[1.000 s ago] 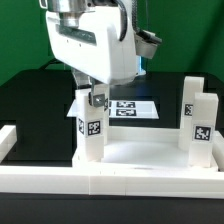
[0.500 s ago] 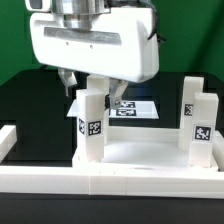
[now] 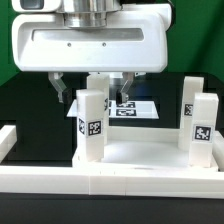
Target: Assemble desk
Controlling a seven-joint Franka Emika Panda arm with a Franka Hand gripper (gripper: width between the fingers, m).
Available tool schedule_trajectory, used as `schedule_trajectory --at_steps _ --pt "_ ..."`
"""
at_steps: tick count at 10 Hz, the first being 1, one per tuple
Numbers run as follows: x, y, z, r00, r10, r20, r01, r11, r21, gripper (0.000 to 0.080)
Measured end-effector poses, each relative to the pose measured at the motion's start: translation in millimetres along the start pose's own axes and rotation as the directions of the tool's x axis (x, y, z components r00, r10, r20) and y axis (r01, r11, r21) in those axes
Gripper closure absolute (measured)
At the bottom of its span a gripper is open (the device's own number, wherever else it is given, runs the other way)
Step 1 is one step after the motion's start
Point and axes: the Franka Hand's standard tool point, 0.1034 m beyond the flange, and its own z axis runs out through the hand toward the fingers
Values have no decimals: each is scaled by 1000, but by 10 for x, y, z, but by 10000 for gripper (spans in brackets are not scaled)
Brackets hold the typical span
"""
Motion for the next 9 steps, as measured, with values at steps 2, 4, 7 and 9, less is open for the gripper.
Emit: schedule_trajectory --at_steps 2,4,7,9 --pt "-1 11 1 979 -202 3 202 979 -10 150" --pt "6 13 -11 944 -331 11 331 943 -32 150" --pt "3 55 -12 913 -408 19 409 912 -39 163" --pt "3 58 -11 918 -396 19 396 917 -39 336"
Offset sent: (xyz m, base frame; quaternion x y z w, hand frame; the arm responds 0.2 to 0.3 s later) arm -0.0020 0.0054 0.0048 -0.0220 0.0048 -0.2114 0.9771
